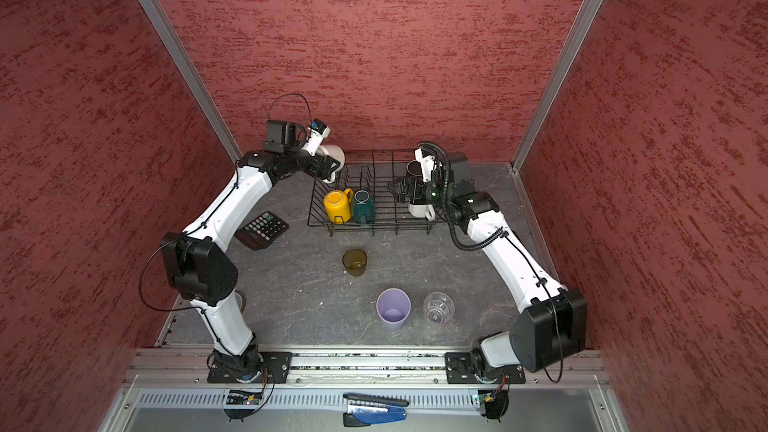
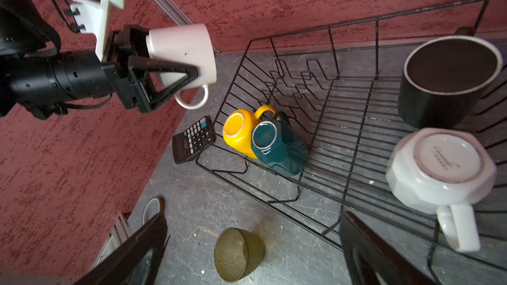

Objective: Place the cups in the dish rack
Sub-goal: 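Lower the white mug into the rack with the left gripper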

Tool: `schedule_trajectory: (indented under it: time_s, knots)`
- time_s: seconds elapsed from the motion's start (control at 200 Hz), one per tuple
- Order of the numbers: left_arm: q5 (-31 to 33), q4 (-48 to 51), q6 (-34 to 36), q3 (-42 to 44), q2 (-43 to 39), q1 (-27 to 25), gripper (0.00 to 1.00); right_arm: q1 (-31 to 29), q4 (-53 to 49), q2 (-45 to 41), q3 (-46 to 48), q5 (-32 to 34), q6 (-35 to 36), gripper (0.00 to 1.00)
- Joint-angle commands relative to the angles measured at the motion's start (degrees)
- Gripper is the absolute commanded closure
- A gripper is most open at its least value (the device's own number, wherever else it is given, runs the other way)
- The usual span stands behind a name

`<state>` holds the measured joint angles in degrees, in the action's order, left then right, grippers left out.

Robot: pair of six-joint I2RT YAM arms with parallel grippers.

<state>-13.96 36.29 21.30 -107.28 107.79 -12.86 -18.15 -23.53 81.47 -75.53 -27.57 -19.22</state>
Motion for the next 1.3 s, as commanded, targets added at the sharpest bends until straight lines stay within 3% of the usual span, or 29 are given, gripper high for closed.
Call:
schedule_trajectory:
  time_s: [0.0, 0.165, 0.436, 0.962, 1.067, 1.292]
  knots:
    - [0.2, 1.5, 7.3, -6.4, 3.3, 1.4, 1.0, 0.3, -0.8, -2.0, 1.0, 1.7, 0.9, 0.01]
    - [-1.0, 0.4, 12.0, -9.7, 8.5, 2.3, 1.0, 0.4, -1.9, -3.6, 1.9, 1.7, 1.2, 0.01]
    - [-4.8, 6.6, 16.1, -17.2, 16.6, 2.6, 1.0, 0.6, -1.8, -4.8, 3.9, 2.2, 0.3, 0.01]
    - [2.4, 8.9, 23.6, -21.9, 24.8, 0.8, 0.99, 0.6, 0.4, -4.6, 5.6, 0.2, -1.7, 0.01]
    - [2.5, 10.8, 23.6, -24.7, 27.1, 0.7, 0.93, 0.7, 0.7, -4.6, 5.9, -0.3, -2.1, 0.01]
    - [3.9, 10.8, 24.0, -25.3, 28.7, -0.1, 0.65, 0.7, 1.0, -4.5, 6.4, -0.4, -2.3, 0.01]
